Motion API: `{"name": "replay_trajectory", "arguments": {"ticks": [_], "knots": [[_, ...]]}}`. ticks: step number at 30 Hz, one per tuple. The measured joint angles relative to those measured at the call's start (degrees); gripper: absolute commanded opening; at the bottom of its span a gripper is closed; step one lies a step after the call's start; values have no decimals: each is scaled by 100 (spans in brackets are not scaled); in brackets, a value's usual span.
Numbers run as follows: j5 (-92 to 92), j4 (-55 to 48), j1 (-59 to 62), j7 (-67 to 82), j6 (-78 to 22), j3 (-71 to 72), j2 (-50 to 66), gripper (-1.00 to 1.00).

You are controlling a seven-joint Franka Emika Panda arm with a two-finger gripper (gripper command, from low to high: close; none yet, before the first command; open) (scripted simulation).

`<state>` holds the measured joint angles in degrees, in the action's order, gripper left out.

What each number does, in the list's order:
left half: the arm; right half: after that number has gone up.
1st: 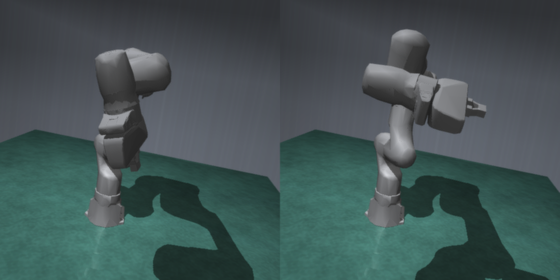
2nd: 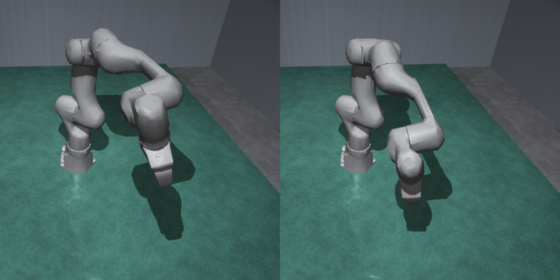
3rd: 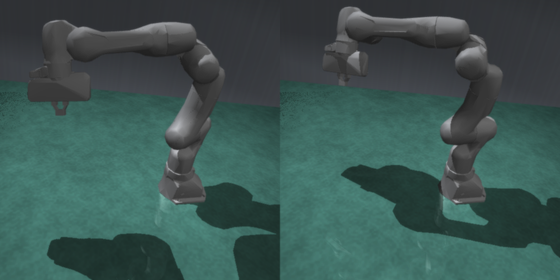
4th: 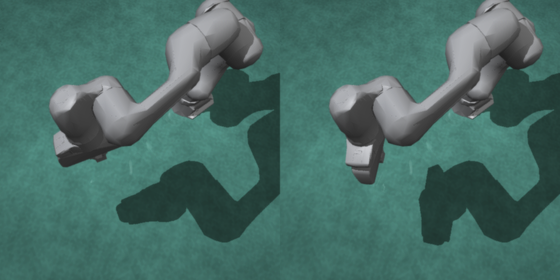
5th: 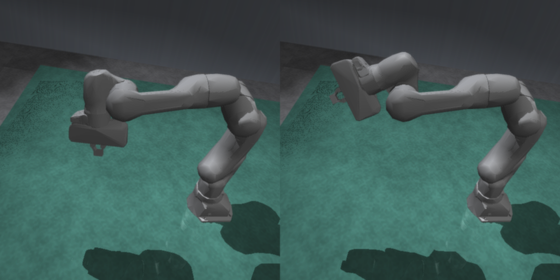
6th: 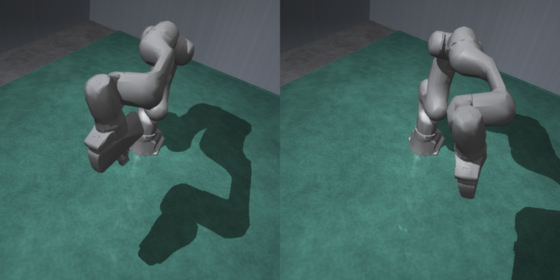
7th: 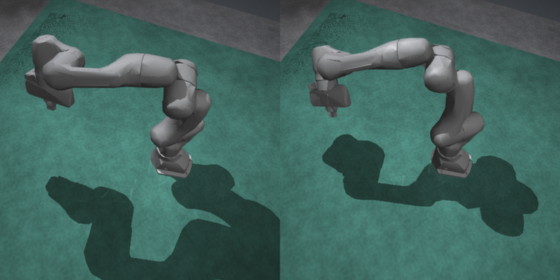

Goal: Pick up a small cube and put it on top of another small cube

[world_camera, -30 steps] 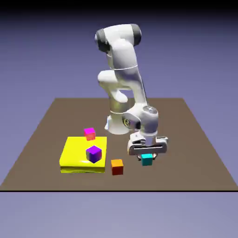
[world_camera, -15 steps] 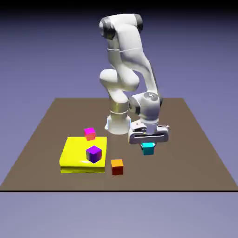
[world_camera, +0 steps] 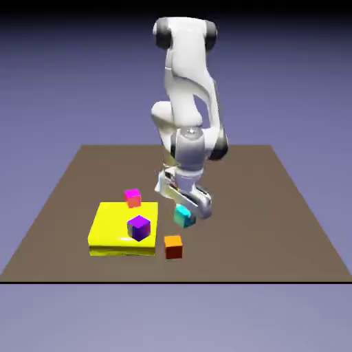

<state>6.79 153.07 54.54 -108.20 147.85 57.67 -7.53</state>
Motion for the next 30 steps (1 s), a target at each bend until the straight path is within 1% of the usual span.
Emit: {"name": "replay_trajectory", "arguments": {"ticks": [18,19,20,28,29,30], "knots": [[1985,-728,2321,-4492,-1498,452,-1368,-100],[2022,-742,2365,-4577,-1526,460,-1394,-100],[2022,-742,2365,-4577,-1526,460,-1394,-100],[486,-409,3942,-5727,-10,2121,172,-100],[434,-397,3996,-5766,42,2177,226,100],[437,-397,3995,-5764,36,2176,226,100]]}}
